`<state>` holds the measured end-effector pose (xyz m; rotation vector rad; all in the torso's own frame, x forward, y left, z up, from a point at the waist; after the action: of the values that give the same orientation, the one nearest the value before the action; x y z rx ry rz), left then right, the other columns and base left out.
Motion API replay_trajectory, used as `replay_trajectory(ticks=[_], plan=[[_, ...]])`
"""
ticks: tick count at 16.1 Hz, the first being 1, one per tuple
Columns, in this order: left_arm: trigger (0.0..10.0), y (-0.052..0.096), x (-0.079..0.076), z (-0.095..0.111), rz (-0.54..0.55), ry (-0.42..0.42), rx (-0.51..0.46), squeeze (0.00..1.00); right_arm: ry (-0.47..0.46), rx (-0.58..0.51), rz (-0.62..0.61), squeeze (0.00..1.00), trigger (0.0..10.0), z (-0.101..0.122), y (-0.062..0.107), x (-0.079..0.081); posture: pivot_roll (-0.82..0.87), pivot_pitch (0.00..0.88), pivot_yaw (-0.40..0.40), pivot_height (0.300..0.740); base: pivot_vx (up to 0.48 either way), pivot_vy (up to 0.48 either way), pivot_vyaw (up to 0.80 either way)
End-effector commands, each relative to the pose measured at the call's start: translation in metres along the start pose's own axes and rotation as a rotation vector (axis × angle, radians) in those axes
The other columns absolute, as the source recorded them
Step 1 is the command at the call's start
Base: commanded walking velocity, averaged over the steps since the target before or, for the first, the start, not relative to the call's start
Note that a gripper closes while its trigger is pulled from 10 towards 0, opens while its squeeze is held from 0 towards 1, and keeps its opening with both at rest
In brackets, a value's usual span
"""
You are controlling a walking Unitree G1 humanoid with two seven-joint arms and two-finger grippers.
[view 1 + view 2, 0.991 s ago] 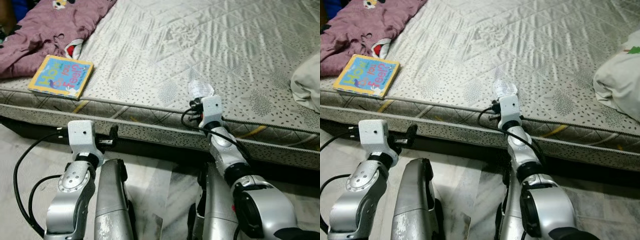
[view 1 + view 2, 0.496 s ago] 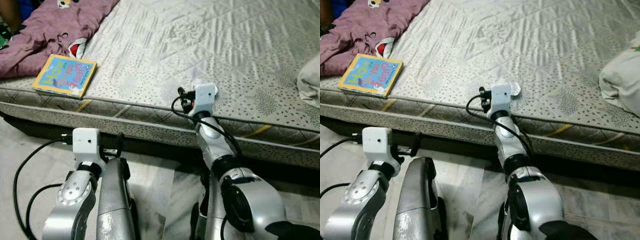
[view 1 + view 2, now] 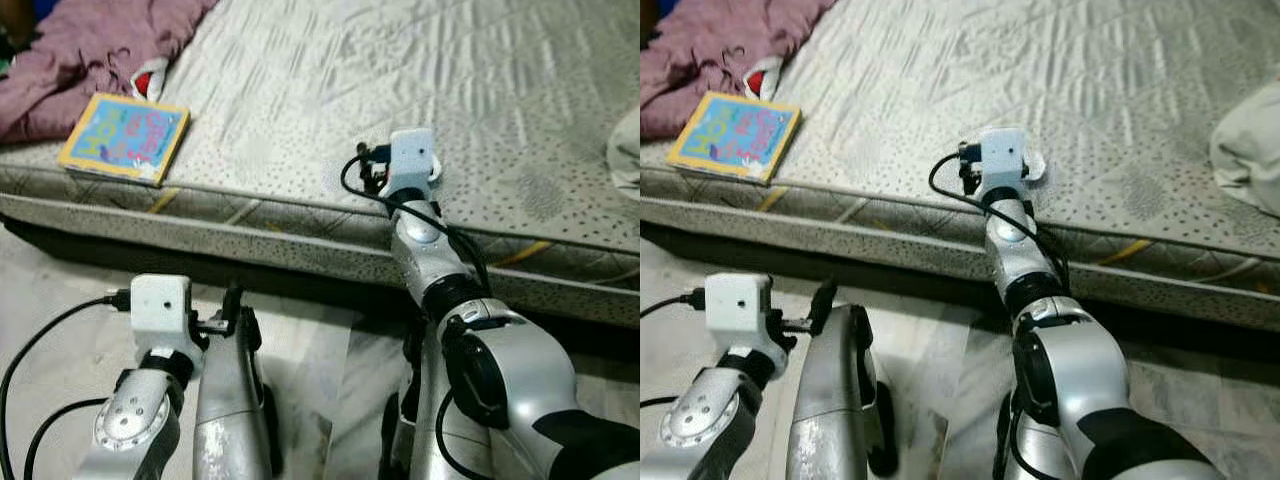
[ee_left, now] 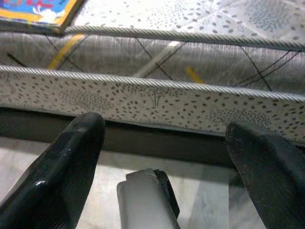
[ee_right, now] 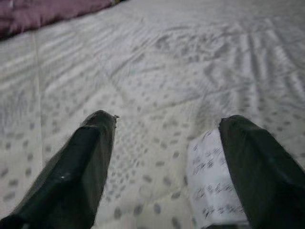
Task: Clean up the room
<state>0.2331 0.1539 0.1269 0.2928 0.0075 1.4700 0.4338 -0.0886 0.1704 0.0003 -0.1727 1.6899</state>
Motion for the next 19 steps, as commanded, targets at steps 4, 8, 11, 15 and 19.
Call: replay_trajectory(ticks=[4, 8, 11, 15, 19], plan=[[10.0, 0.012, -0.006, 0.0, -0.002, 0.005, 0.03, 0.0, 0.141, 0.063, -0.026, 0.91, 10.0, -0.004, -0.003, -0.008, 0.28, 0.348, 0.059, 0.501, 0.0, 0.0, 0.0], [10.0, 0.021, -0.014, -0.002, -0.008, 0.025, 0.051, 0.0, 0.189, 0.033, -0.07, 0.42, 10.0, 0.007, -0.007, -0.016, 0.27, 0.366, 0.046, 0.501, 0.0, 0.0, 0.0], [10.0, 0.024, -0.016, -0.004, -0.003, 0.034, 0.066, 0.0, 0.217, 0.039, -0.094, 0.0, 10.0, 0.008, -0.008, -0.019, 0.27, 0.376, 0.038, 0.501, 0.0, 0.0, 0.0], [10.0, 0.026, -0.014, -0.006, 0.012, 0.037, 0.08, 0.0, 0.319, 0.203, -0.115, 0.0, 0.0, -0.017, -0.003, -0.023, 0.28, 0.383, 0.029, 0.501, 0.0, 0.0, 0.0], [10.0, 0.023, -0.013, -0.006, 0.023, 0.041, 0.078, 0.0, 0.328, 0.22, -0.117, 0.0, 0.0, -0.022, 0.0, -0.024, 0.28, 0.372, 0.023, 0.501, 0.0, 0.0, 0.0]])
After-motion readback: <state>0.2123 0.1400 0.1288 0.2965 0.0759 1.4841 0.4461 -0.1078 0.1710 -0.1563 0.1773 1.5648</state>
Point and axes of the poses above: a point about 5 cm out from each wrist's last joint towards the gripper, its own y axis pointing back from the gripper into the wrist, its own z axis along the axis of the wrist's last joint, x = y × z, the point moved 4 cm from there along -y, pointing out of the wrist towards the gripper, and after that the axes turned 12 degrees about -y, right-handed, at the moved point
